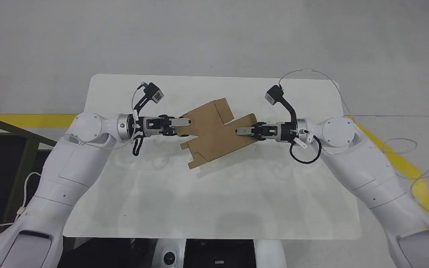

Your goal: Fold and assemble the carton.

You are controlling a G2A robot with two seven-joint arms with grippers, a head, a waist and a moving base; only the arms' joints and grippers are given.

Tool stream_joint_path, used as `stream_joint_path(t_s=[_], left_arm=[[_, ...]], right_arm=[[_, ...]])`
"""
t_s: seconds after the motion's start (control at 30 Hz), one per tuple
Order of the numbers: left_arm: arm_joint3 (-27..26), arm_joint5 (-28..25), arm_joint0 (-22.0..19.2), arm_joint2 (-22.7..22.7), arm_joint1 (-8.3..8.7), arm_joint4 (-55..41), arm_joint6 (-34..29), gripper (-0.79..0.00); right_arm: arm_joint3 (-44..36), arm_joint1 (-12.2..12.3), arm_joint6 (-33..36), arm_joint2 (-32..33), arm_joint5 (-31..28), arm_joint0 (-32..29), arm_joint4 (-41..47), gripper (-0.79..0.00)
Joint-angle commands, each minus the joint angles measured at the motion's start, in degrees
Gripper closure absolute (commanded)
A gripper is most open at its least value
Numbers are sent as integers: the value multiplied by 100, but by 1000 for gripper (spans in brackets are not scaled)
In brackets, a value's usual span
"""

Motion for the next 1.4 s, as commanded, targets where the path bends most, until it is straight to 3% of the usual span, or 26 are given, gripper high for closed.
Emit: stream_joint_path(t_s=[0.0,0.07,0.23,0.5,0.57,0.7,0.93,1.0,1.03,1.37], left_arm=[[3,21,-1,-1,-5,77,26,-486],[1,42,-3,-6,-8,170,49,-468],[-17,80,17,8,-23,362,90,-231],[21,173,-4,89,-73,493,98,-240],[53,196,-18,99,-85,498,93,-209],[112,216,-40,107,-108,489,78,0],[156,228,-58,102,-141,455,14,0],[156,214,-60,96,-149,432,-16,0],[153,208,-57,88,-152,407,-37,0],[-135,-49,32,-76,-121,558,-327,0]], right_arm=[[-14,-5,2,29,15,-15,-36,0],[-28,-11,0,62,41,-27,-97,0],[-63,-22,-2,147,100,-77,-194,0],[-132,-38,37,289,149,-154,-289,0],[-150,-42,34,323,159,-174,-315,0],[-188,-49,47,388,172,-212,-362,0],[-211,-72,104,467,212,-264,-405,0],[-174,-78,99,487,253,-280,-429,-459],[-143,-77,69,511,276,-286,-467,-785],[-85,106,-201,1179,262,-523,-1178,-785]])
